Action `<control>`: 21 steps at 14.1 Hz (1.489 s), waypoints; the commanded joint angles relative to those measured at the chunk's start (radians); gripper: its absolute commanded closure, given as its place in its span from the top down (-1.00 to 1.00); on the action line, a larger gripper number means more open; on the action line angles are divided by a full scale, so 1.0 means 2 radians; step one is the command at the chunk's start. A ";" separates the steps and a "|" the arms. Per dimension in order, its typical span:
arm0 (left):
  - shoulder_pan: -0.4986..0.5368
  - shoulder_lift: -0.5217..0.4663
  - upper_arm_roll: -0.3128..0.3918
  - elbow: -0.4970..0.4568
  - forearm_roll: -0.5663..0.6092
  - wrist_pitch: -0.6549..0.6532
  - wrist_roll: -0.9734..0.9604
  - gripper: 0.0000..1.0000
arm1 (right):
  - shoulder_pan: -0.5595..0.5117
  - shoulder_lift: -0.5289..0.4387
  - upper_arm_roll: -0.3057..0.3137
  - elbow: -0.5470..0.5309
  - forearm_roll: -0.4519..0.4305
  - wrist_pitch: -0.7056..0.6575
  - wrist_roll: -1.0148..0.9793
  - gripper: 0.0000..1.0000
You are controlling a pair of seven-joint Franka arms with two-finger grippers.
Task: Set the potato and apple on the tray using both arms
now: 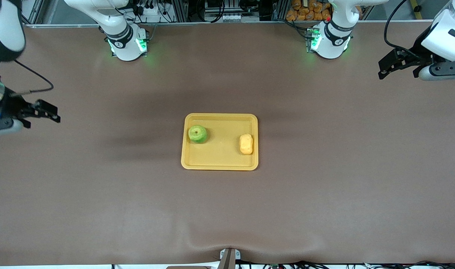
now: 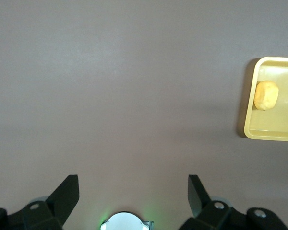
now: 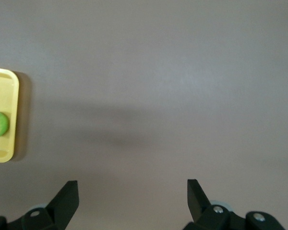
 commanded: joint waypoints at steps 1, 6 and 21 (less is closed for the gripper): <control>0.002 0.007 0.000 0.014 -0.011 -0.013 0.009 1.00 | -0.050 -0.058 0.045 -0.024 -0.004 -0.023 0.028 1.00; 0.002 0.007 0.000 0.012 -0.007 -0.019 0.008 1.00 | -0.028 -0.072 0.033 -0.020 0.003 -0.091 0.163 1.00; 0.005 0.013 0.001 0.028 -0.002 -0.023 0.007 1.00 | -0.024 0.005 0.015 0.132 0.003 -0.151 0.109 1.00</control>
